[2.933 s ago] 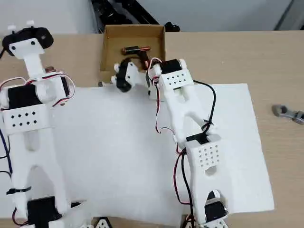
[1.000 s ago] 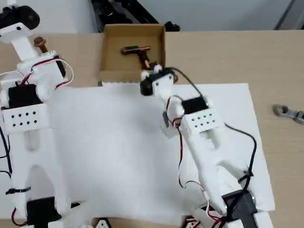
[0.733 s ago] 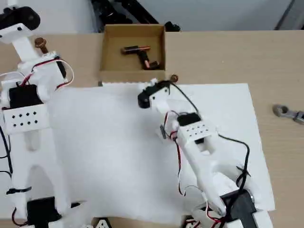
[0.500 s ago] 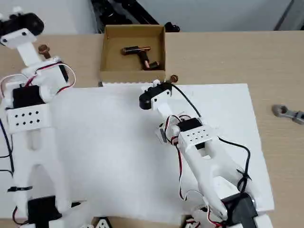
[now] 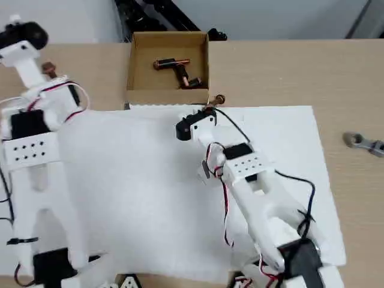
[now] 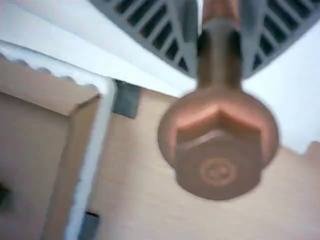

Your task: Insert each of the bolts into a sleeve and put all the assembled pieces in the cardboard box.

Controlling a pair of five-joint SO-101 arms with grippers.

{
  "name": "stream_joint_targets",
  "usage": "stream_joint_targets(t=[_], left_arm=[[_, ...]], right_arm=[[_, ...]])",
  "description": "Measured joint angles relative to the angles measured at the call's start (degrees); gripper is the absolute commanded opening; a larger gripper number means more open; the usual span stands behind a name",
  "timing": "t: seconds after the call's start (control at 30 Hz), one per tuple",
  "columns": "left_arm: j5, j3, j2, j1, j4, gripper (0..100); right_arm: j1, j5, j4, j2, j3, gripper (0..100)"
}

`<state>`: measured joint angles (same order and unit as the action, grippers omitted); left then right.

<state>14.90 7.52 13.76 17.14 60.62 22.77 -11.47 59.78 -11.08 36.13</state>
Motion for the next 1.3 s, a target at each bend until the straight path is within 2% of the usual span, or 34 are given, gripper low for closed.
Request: stream_joint_targets(t=[0.2, 0.37, 0.67, 0.93, 1.2, 1.3], left_arm=[[0.00, 0.00, 0.00, 0.44, 0.00, 1], [0.00, 0.00, 0.00, 0.44, 0.00, 1], [0.00, 0.00, 0.00, 0.44, 0.00, 1], [0.00, 0.00, 0.00, 0.44, 0.00, 1], [0.00, 0.00, 0.00, 0.44, 0.00, 1], [0.00, 0.00, 0.00, 0.44, 0.00, 1]], right_arm=[[-1.49, 0.18, 15.65, 2.46, -16.70, 15.4], [-1.41, 0.26, 21.98, 10.46, -26.90, 15.4], [-1.41, 2.64, 22.77, 24.62, -37.10, 15.4], [2.20, 7.21, 23.74, 25.85, -37.36, 15.7], [2.29, 9.58, 21.36, 25.85, -36.13, 15.8], [2.37, 9.58, 19.52, 25.85, -32.88, 19.8]])
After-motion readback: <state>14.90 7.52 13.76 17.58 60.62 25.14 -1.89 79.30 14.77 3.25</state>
